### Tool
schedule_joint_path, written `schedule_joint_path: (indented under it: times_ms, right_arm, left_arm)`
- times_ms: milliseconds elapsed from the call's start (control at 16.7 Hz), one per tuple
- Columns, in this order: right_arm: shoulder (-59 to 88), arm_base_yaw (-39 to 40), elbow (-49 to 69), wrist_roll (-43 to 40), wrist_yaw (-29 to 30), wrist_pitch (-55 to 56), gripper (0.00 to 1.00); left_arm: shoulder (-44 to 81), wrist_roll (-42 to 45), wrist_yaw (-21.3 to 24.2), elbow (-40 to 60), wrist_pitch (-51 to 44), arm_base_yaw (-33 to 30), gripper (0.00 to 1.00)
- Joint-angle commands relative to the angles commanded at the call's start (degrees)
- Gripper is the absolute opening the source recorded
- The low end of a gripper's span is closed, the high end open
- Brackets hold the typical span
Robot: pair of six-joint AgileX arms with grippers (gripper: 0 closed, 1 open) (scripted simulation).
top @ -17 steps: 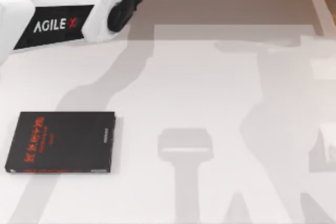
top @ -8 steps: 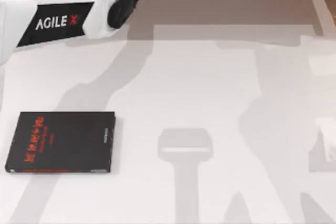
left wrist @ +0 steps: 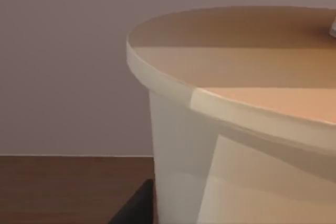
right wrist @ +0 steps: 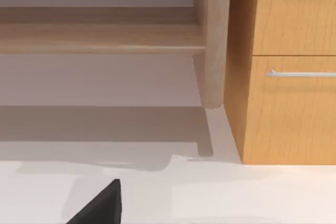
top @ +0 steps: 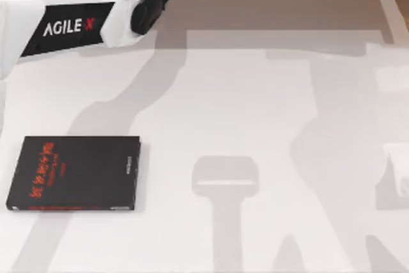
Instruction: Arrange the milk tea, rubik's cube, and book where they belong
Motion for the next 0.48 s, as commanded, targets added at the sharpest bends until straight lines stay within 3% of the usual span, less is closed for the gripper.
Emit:
schedule_joint_path:
  times_ms: [120,480]
  right_arm:
    - [0.0,0.0,0.0,0.0,0.0,0.0,1.0]
    - [0.0,0.0,0.0,0.0,0.0,0.0,1.0]
  left_arm:
    - [0.0,0.0,0.0,0.0,0.0,0.0,0.02]
    - [0.0,0.0,0.0,0.0,0.0,0.0,0.0]
